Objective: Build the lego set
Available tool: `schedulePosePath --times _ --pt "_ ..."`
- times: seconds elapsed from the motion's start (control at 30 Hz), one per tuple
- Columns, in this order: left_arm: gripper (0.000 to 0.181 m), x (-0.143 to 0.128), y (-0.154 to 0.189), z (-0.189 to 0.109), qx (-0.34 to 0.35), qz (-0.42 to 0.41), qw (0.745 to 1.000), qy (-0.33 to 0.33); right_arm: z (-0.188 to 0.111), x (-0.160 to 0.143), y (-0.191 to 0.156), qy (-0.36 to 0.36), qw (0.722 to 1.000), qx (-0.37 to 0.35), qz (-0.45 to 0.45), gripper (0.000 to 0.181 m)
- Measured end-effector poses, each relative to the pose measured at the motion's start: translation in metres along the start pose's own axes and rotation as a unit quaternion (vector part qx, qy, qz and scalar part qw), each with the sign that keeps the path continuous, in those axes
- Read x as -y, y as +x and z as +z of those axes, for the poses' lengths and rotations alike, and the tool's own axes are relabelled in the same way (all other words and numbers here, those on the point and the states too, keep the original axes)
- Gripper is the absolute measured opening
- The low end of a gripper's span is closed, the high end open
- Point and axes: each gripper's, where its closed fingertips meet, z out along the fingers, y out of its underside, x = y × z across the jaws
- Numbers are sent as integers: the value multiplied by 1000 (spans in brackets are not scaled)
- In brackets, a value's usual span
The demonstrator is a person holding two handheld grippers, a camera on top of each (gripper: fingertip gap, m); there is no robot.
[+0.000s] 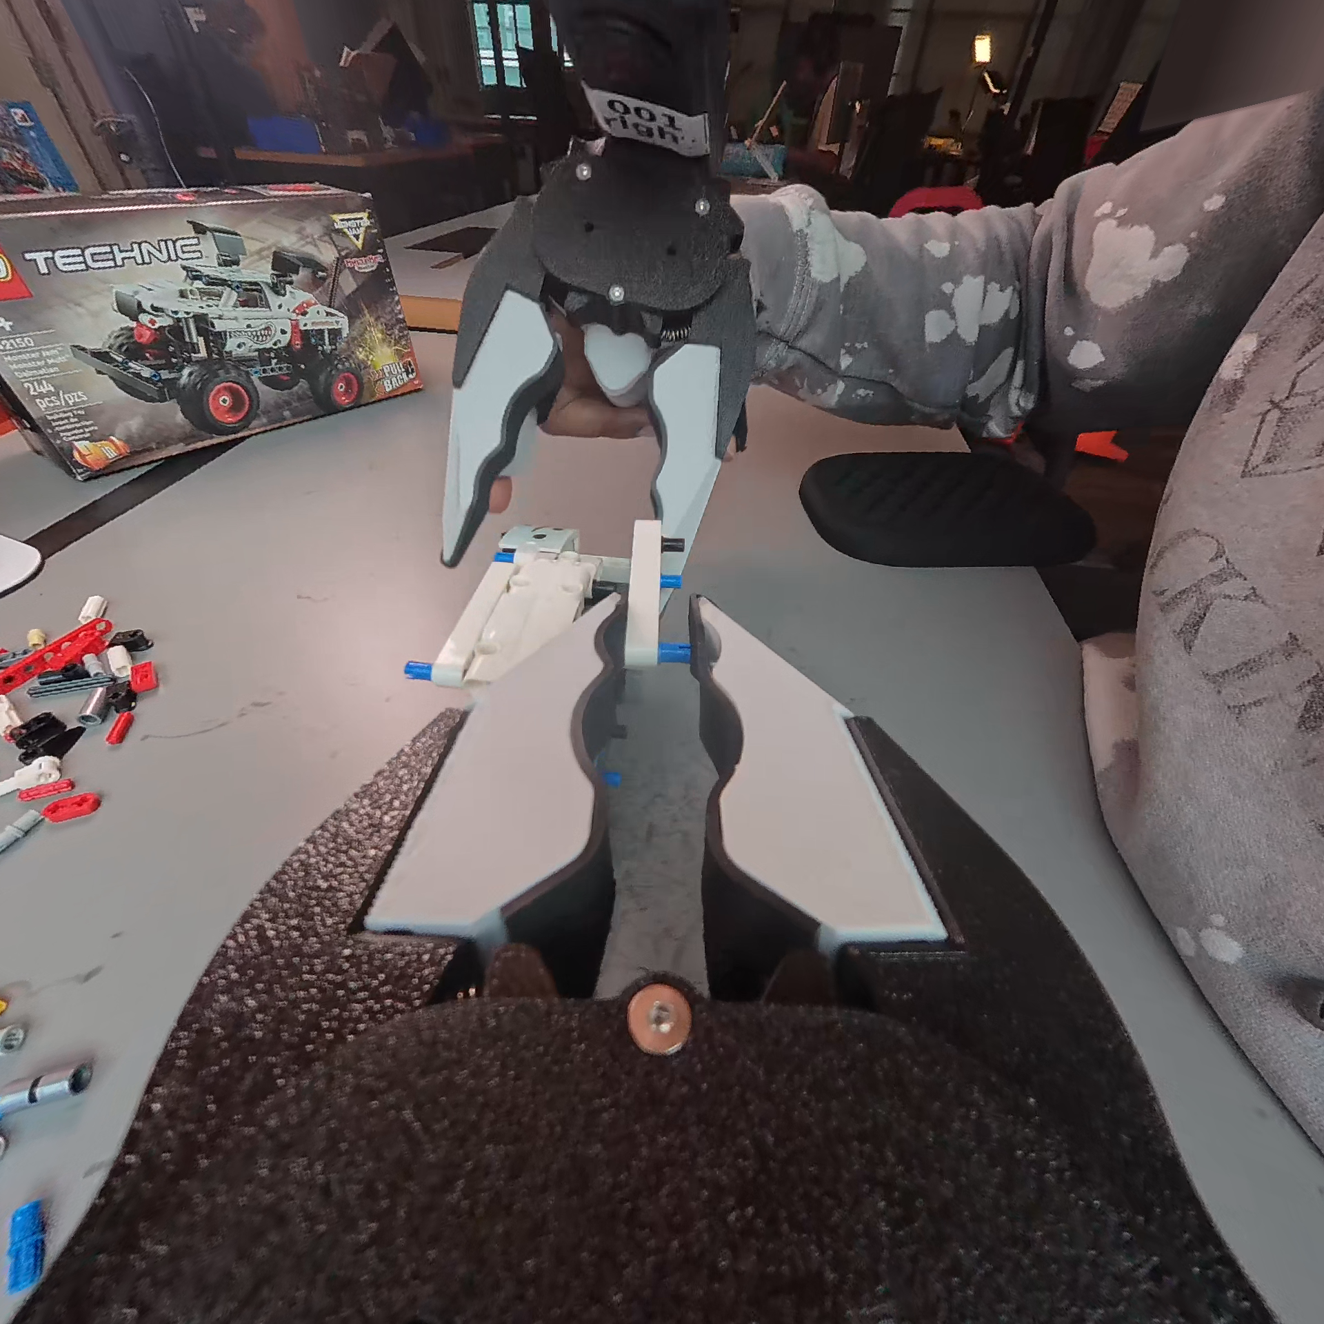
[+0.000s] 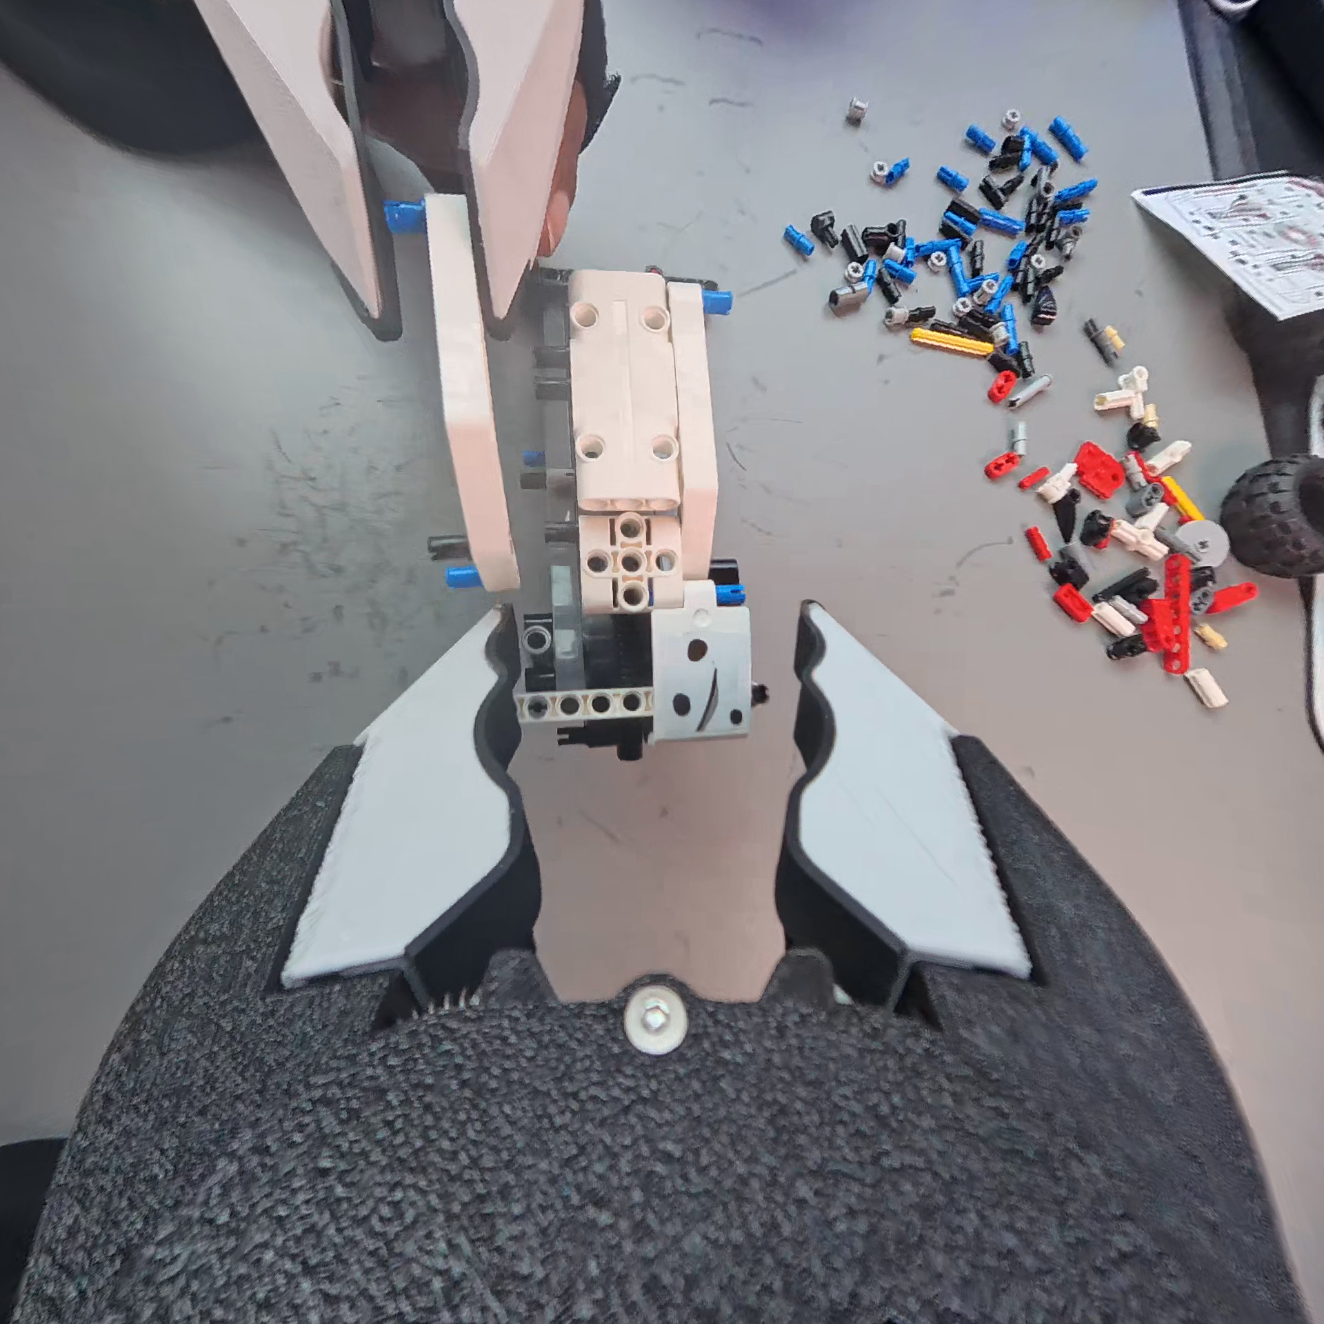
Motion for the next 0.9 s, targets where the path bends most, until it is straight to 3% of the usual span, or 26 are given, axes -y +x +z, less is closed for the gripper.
schedulePosePath --times 0.13,0.27,0.4,0.57,0.9 --pt "17 -3 -1 -1 3 0 1000 -6 -30 -1 -10 51 998 -2 24 74" --pt "17 -7 2 6 -4 16 1000 -18 -36 -9 -34 78 996 -18 23 48" --pt "17 -7 9 14 -11 48 998 -30 -35 2 -45 145 988 -37 35 27" --pt "17 -1 14 20 -10 82 996 -30 -32 13 -49 168 985 -32 30 16" --pt "17 -10 7 1 24 108 991 -77 -27 16 -48 176 982 -52 31 16"
